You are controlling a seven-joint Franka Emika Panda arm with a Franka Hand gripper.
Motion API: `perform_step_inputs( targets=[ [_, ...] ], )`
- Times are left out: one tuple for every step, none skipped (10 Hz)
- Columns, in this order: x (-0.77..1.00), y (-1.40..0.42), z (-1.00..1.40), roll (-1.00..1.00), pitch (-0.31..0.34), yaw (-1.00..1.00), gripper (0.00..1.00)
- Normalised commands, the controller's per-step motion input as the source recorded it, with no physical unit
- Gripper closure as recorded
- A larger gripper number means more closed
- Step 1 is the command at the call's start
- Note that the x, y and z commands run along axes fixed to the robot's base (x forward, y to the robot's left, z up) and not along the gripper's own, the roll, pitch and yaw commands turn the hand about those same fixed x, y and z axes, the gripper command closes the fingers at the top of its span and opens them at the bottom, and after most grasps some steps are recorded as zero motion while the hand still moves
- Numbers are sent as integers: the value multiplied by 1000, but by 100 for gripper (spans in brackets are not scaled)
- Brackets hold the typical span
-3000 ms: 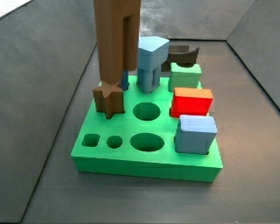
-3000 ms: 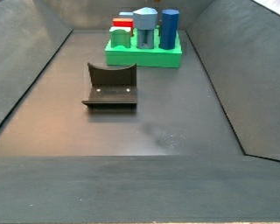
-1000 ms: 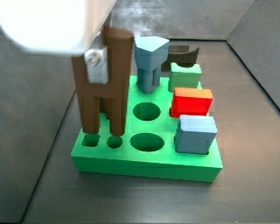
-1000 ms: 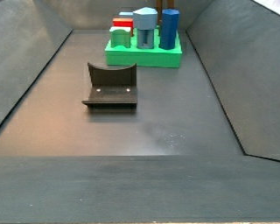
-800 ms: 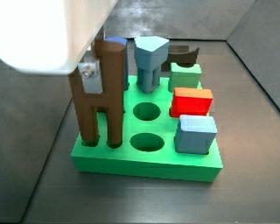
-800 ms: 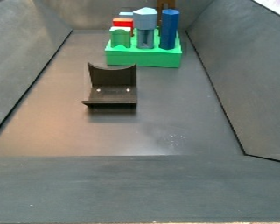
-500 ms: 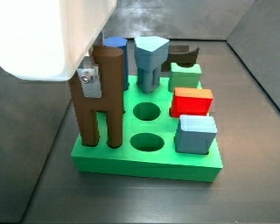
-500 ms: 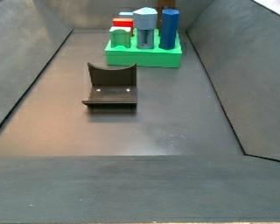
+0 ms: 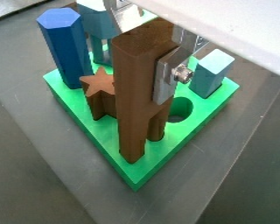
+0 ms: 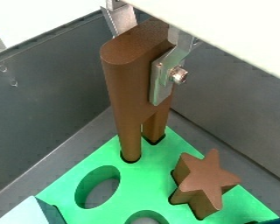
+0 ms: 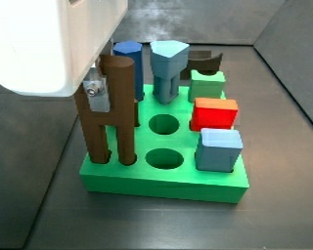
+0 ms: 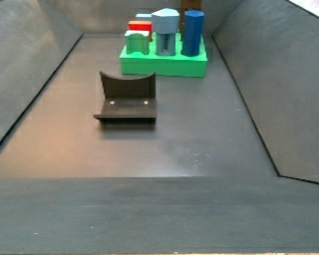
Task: Pick up the square-circle object. Move up. Move to above the board. Insert the square-circle object.
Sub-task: Insert the square-circle object.
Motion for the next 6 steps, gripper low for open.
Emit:
perform_step_inputs(
  targets=[
    [-57, -71, -537, 0, -227, -80, 100],
    [-91, -137, -569, 41, -224, -77, 100],
    [-151, -169, -560, 47, -281, 0, 100],
    [-120, -143, -534, 23, -269, 0, 100],
    [-120, -160, -574, 57, -270, 0, 100],
    [-97, -174, -600, 123, -247, 0, 100]
  ],
)
